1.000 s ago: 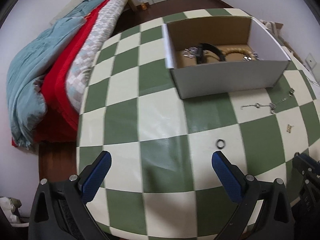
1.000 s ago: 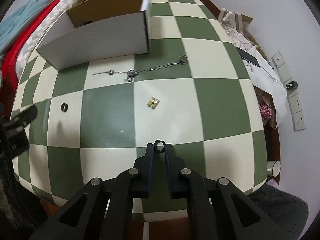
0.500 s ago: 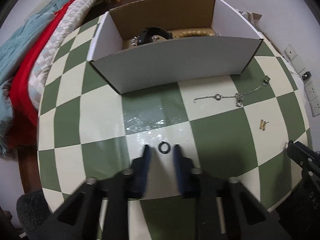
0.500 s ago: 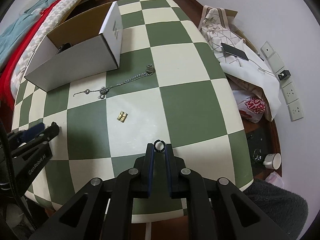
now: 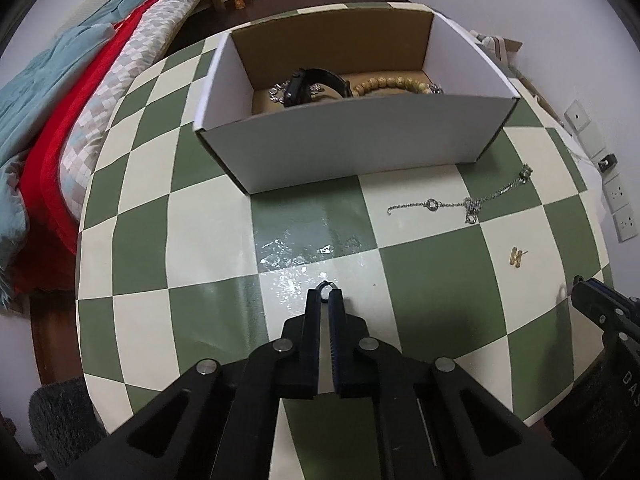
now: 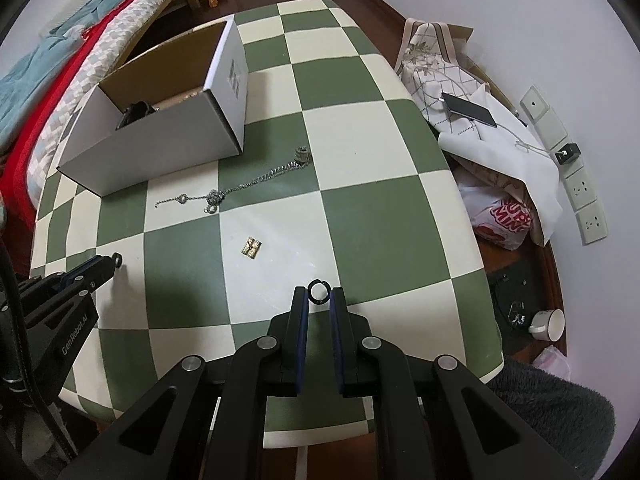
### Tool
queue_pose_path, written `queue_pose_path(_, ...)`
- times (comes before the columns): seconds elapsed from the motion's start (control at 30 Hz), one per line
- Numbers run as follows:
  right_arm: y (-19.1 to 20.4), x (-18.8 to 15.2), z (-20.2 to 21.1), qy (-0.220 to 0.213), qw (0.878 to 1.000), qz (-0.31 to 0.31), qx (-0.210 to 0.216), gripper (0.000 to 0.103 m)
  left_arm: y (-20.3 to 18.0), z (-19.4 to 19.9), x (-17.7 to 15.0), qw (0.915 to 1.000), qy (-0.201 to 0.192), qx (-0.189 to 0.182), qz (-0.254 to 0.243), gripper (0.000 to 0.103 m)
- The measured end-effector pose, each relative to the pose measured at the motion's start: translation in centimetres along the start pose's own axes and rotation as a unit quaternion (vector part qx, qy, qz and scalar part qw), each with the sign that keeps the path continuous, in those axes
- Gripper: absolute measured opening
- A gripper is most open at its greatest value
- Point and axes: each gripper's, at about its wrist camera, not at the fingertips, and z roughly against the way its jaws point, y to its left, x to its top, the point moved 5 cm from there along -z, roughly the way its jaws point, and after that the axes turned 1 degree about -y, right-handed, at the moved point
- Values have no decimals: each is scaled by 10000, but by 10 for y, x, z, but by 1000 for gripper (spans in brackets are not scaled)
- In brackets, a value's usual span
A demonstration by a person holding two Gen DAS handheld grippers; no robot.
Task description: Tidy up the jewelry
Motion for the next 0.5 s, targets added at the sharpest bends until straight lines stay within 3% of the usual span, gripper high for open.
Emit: queue_pose_path(0.5,-1,12,22,-234,9995,-138,150,11,42,34,9,9959,-426,-437,665,2)
